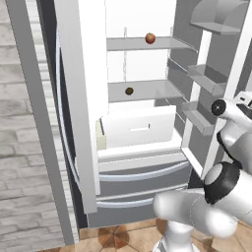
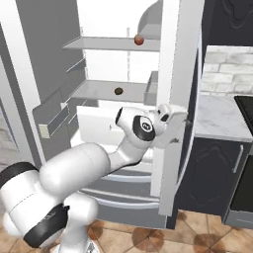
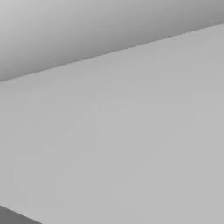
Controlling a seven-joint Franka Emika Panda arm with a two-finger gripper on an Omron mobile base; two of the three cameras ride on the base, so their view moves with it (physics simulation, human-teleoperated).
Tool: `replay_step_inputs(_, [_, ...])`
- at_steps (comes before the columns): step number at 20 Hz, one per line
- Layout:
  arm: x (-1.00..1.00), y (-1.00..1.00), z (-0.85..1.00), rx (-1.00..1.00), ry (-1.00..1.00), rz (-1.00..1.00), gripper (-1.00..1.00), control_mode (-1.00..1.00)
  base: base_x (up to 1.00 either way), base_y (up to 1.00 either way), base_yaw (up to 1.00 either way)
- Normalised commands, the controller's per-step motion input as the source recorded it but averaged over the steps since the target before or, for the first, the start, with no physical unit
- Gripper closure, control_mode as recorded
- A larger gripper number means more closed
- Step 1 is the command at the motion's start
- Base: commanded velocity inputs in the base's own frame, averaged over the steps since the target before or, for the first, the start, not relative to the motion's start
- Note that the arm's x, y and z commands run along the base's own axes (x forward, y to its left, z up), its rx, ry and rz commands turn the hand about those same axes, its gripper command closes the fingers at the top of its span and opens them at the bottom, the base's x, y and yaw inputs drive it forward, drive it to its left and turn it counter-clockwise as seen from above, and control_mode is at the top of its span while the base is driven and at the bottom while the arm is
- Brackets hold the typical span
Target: Retrieve the peach and kiwi from the fridge and place them into the bowl on the dining table.
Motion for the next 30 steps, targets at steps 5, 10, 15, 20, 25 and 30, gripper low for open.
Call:
replay_step_inputs(5, [0.8, -1.0, -0.24, 0.05, 0.06, 0.0, -1.0, -1.0, 0.0, 0.0, 0.0])
replay_step_inputs(10, [-0.5, -0.61, 0.03, 0.11, -0.08, 0.02, -1.0, -1.0, 0.0, 0.0, 0.0])
replay_step_inputs(15, [-0.83, 0.16, 0.41, 0.11, -0.15, 0.0, -1.0, -1.0, 0.0, 0.0, 0.0])
replay_step_inputs(20, [-0.48, 0.59, 0.92, 0.16, 0.06, -0.04, -1.0, -1.0, 0.0, 0.0, 0.0])
replay_step_inputs(25, [-0.27, 0.51, 1.0, 0.12, 0.21, -0.03, -1.0, -1.0, 0.0, 0.0, 0.0])
replay_step_inputs(30, [-0.35, 0.22, 1.0, 0.13, 0.31, -0.01, -1.0, -1.0, 0.0, 0.0, 0.0])
